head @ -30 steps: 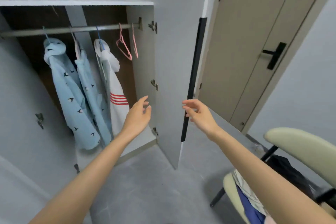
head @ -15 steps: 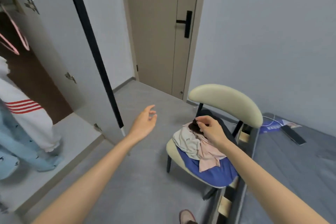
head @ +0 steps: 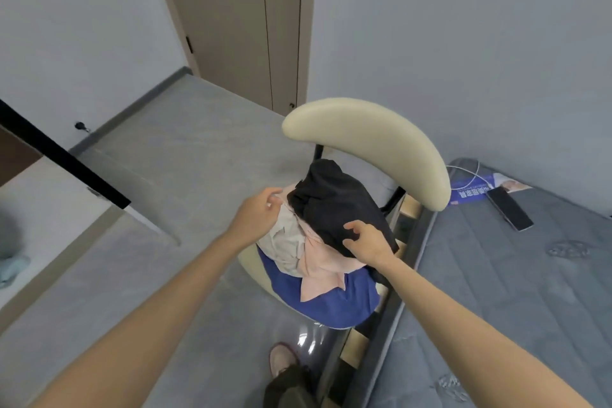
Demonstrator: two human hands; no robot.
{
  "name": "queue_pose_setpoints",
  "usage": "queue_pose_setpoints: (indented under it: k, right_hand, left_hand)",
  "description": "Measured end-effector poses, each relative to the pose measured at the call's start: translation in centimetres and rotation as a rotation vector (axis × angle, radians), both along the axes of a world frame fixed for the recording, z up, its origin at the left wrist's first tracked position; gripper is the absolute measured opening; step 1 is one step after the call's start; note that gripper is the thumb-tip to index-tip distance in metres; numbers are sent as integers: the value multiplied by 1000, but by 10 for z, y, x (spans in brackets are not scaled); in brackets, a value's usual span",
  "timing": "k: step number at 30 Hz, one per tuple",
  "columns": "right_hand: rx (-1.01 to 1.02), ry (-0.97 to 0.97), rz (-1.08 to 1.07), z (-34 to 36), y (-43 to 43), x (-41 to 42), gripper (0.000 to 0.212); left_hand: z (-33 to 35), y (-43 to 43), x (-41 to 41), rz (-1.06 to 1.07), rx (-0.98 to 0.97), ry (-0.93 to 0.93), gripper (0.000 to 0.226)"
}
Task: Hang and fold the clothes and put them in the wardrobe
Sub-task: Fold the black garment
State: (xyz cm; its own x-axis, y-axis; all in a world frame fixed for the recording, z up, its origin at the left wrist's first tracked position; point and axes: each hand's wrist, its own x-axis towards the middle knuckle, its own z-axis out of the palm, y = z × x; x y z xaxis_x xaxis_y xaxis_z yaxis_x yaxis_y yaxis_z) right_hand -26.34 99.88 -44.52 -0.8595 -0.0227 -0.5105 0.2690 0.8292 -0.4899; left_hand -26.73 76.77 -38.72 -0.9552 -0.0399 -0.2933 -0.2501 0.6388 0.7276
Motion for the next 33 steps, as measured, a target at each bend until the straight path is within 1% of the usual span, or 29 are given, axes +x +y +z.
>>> queue_pose_setpoints:
  k: [3,7,10,13,15,17,18,20,24,27,29,33]
  right_hand:
    - [84,-18,61,-35,-5,-18,50]
    - [195,3,42,-77,-19,-36,50]
    - [256,-7,-14,-105,-26,-45,41]
    - [357,63,0,-123,-28,-52,24]
    - [290,165,-36,-125,-28,-53,14]
    - [121,251,-165,-117,-27,-53,8]
    - [50,276,-241,-109,-25,-54,9]
    - [-8,345,-318,-88,-20,-57,12]
    - [-99,530,-312,-22,-17,-66,10]
    - [-188,715,-324,52,-25,-72,7]
    - [-221,795,-297,108,-33,-68,7]
    - [-262,933,-227,212,-49,-29,6]
  left_hand:
    - [-28,11,-21,5,7,-46,34]
    - [-63,8,-39,8,10,-72,34]
    - [-84,0,-46,38,5,-83,34]
    - [-96,-5,-50,39,18,-108,35]
    - [-97,-6,-54,25,31,-113,35]
    - [-93,-7,-57,6,35,-107,35]
    - [-89,-7,-57,-6,38,-99,35]
    - [-80,-6,-57,-40,52,-74,35]
    - [-55,-8,-53,-135,88,-18,37]
    - [-32,-10,-38,-207,176,-4,45]
    - [-14,-12,-24,-273,208,14,51]
    - [40,-23,-2,-399,259,74,65]
